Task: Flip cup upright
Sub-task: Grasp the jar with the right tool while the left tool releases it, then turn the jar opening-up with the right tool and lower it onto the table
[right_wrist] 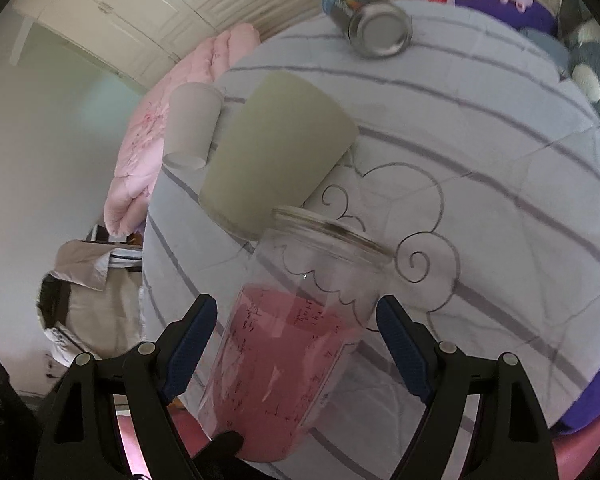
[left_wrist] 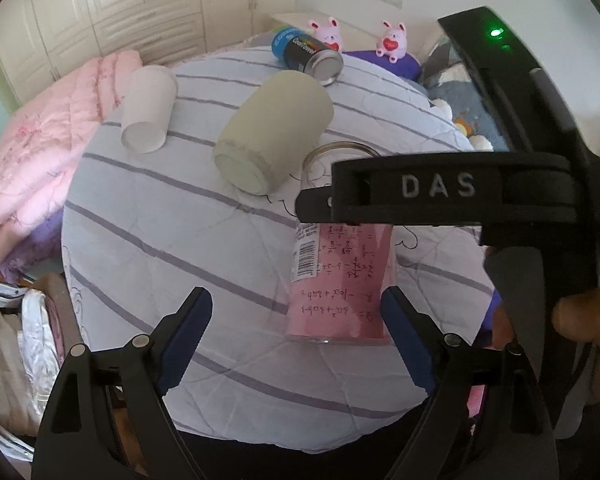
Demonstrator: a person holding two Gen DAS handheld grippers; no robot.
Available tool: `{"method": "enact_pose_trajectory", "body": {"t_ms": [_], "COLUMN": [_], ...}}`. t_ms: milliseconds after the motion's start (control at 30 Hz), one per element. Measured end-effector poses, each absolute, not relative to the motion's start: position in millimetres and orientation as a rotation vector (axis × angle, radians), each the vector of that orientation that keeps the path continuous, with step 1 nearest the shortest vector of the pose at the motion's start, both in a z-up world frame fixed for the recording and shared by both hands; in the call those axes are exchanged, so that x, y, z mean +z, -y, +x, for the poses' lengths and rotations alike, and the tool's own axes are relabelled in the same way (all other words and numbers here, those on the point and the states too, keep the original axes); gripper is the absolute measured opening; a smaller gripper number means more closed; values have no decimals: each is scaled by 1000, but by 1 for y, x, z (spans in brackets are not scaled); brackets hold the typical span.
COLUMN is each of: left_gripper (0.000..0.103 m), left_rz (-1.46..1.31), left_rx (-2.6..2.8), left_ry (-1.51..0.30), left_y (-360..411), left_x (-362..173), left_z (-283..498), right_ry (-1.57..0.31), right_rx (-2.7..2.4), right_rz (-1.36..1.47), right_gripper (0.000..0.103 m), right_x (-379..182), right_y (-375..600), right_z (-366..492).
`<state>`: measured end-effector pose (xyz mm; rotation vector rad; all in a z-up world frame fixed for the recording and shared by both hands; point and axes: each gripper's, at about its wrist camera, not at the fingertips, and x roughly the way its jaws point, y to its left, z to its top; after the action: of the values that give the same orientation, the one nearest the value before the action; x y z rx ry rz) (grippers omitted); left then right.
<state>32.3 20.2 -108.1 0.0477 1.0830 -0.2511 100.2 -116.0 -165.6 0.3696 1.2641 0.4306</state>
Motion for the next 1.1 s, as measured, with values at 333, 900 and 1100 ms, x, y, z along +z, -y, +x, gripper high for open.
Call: {"method": "enact_pose_trajectory", "body": {"t_ms": [333, 900, 1100], "left_gripper": [92, 92, 92], "left_rz": [38, 34, 23], "left_rx": [-281, -284, -240], "left_ry": [-1080, -1041, -1066], "left_y": [-28, -15, -18], "left_x": [-111, -109, -117], "left_z": [37, 35, 36], "right_ry": [-1311, -922, -779], "right_rx": [474, 404, 356], "right_rz": [457, 31, -100], "right_gripper": [76, 76, 76], "right_x": [-183, -114, -109], "right_y": [112, 99, 105], "right_z": [113, 75, 70]}}
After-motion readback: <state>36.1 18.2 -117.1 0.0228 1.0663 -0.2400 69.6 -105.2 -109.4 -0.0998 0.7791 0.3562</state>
